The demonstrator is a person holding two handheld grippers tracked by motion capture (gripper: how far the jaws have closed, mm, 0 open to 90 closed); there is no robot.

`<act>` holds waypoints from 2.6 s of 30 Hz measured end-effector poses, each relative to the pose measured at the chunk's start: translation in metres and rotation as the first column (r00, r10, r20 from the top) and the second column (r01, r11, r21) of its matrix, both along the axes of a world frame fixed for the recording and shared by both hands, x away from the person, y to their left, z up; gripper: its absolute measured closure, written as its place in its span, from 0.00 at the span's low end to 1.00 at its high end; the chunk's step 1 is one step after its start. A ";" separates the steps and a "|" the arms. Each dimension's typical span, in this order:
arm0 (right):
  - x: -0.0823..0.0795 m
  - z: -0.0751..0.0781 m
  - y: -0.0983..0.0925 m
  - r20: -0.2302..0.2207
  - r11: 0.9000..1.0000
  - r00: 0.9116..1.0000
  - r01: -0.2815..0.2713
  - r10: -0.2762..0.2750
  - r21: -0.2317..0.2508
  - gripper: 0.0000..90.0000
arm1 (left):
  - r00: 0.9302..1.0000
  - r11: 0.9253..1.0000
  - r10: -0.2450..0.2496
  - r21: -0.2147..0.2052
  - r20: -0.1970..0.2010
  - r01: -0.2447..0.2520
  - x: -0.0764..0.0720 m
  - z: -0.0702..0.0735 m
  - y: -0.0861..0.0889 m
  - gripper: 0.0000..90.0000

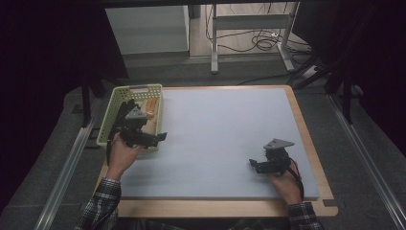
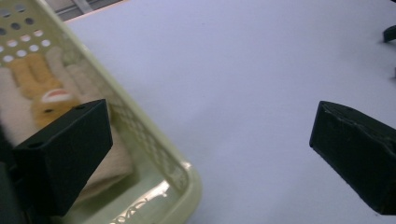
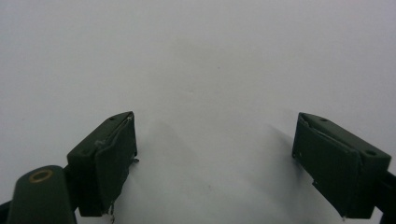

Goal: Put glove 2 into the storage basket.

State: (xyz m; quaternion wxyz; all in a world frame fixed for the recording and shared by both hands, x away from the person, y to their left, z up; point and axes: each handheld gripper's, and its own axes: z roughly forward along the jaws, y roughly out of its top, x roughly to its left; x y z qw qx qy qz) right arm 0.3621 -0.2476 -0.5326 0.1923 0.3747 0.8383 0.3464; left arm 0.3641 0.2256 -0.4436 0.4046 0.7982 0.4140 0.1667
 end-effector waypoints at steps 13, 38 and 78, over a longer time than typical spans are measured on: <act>0.000 0.000 0.000 0.000 1.000 1.000 0.000 0.000 0.000 0.15 | 0.998 0.998 -0.056 0.006 0.030 0.056 -0.014 0.000 -0.030 0.00; 0.000 0.000 0.000 0.000 1.000 1.000 0.001 -0.001 0.000 0.15 | 0.984 0.986 -0.166 -0.008 0.061 0.167 -0.038 -0.024 -0.088 0.00; -0.001 0.000 0.001 0.005 1.000 1.000 0.003 -0.003 -0.002 0.15 | 0.992 0.989 -0.084 0.117 -0.090 0.094 -0.052 -0.106 -0.072 0.00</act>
